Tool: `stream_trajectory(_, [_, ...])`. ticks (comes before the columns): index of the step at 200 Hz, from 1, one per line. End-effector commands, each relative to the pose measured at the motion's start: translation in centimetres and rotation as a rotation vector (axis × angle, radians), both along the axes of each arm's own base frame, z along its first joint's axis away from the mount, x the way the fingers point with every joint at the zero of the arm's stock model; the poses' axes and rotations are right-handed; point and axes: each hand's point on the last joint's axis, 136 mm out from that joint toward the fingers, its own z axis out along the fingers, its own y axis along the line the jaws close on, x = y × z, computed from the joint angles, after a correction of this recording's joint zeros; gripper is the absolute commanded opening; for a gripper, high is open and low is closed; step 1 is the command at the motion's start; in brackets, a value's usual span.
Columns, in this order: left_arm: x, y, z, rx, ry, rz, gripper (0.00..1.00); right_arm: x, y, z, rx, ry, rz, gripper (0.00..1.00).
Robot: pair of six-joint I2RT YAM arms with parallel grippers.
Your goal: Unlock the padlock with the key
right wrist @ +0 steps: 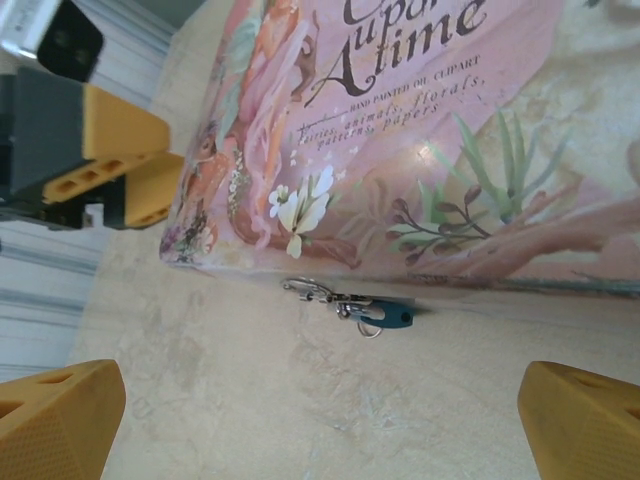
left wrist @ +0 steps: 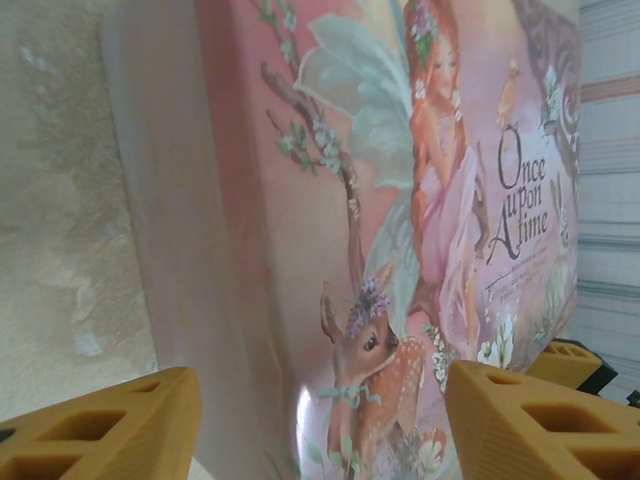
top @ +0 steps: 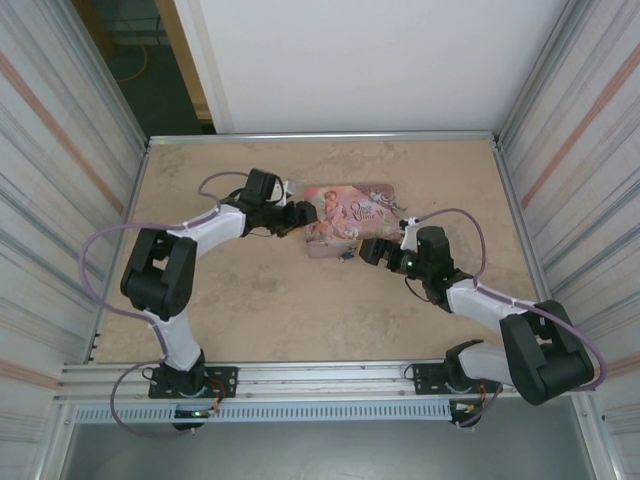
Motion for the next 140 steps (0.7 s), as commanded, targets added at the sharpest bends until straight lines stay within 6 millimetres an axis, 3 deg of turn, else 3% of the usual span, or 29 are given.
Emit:
stream_trajectory(1, [-0.2,-0.9,0.6,-0.047,-0.001,-0.053,0.62,1.0,0.2,1.4,-0.008,-0.065,0.025,0.99])
stream_trajectory(81, [-3.9,-0.2,-3.1,-0.003,0.097,-0.052,0.54,2.3,0.5,1.6,-0.046,-0.095,0.067,0.99])
stream_trajectory(140, [-6.6,0.4,-4.0,0.023,0.133,-0.046,0.51,3.7,1.0,2.0,-0.081,-0.149,0.113,1.0])
